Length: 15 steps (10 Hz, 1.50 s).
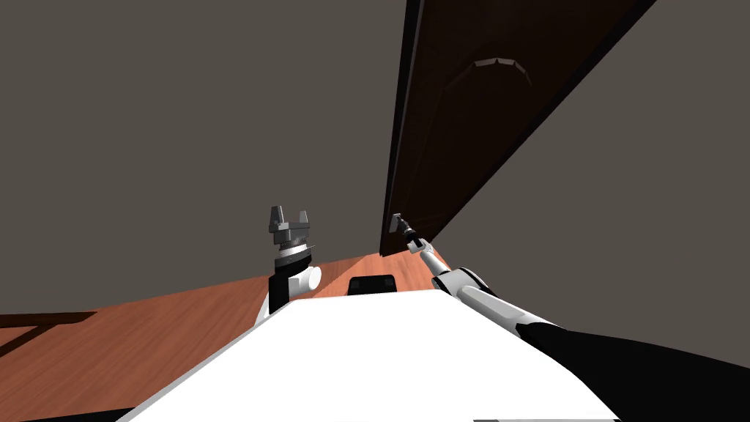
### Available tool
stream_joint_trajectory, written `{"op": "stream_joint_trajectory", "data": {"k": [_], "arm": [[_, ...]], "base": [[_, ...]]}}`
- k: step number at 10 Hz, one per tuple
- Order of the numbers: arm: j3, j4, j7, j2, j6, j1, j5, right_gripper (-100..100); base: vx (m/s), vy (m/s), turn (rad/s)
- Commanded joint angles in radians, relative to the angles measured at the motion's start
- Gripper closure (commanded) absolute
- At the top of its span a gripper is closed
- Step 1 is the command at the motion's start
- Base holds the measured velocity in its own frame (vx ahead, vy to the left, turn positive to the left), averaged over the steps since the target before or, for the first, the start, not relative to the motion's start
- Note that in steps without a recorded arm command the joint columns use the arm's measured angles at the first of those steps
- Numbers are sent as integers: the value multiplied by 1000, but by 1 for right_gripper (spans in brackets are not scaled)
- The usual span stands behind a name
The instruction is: Pull the door open
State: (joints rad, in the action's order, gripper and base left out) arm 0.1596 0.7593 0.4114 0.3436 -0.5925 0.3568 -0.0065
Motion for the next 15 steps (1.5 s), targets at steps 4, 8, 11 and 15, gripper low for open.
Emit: {"op": "stream_joint_trajectory", "data": {"k": [4, 8, 11, 15], "arm": [[-11, 5, -121, -8, 8, -3, -65, 100], [-19, 6, -204, -11, 13, -4, -104, 100], [-27, 7, -280, -13, 19, -5, -144, 100], [-40, 9, -391, -17, 26, -7, -204, 100]], "base": [[-58, -55, 123], [-54, -47, 107], [-55, -48, 115], [-58, -50, 120]]}}
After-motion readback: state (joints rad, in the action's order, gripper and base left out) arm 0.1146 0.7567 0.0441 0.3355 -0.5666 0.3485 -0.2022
